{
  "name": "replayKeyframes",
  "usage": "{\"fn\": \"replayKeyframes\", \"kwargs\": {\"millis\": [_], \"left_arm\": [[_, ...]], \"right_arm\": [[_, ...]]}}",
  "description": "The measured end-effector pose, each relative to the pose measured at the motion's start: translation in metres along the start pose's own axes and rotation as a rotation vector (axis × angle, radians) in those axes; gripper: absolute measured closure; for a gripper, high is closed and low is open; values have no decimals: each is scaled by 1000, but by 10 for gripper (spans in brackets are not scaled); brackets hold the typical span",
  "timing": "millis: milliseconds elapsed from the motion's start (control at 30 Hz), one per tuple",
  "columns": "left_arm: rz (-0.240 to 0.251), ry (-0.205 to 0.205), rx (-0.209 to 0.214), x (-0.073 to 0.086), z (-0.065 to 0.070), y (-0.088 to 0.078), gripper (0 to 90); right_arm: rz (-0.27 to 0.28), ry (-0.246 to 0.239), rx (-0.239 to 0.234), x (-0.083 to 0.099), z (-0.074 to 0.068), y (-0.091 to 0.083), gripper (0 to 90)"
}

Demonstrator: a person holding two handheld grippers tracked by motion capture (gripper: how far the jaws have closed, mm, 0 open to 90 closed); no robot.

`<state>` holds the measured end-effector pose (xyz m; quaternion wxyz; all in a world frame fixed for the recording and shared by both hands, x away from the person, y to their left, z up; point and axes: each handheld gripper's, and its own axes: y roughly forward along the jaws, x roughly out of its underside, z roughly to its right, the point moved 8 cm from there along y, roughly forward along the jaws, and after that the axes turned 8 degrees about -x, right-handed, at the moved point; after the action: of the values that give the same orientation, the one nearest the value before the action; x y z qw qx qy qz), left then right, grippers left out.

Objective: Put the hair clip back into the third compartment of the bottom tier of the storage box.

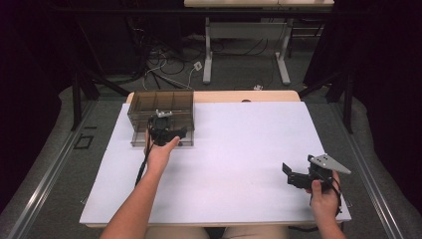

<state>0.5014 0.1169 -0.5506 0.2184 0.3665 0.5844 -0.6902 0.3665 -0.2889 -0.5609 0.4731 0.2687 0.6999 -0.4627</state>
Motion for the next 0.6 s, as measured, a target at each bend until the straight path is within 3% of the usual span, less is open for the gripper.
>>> {"fn": "replayKeyframes", "kwargs": {"millis": [267, 600], "left_arm": [[16, 6, 34, -1, 5, -10, 292], [47, -13, 63, -3, 12, -24, 146]], "right_arm": [[-1, 0, 1, 0, 0, 0, 0], [7, 0, -2, 0, 0, 0, 0]]}}
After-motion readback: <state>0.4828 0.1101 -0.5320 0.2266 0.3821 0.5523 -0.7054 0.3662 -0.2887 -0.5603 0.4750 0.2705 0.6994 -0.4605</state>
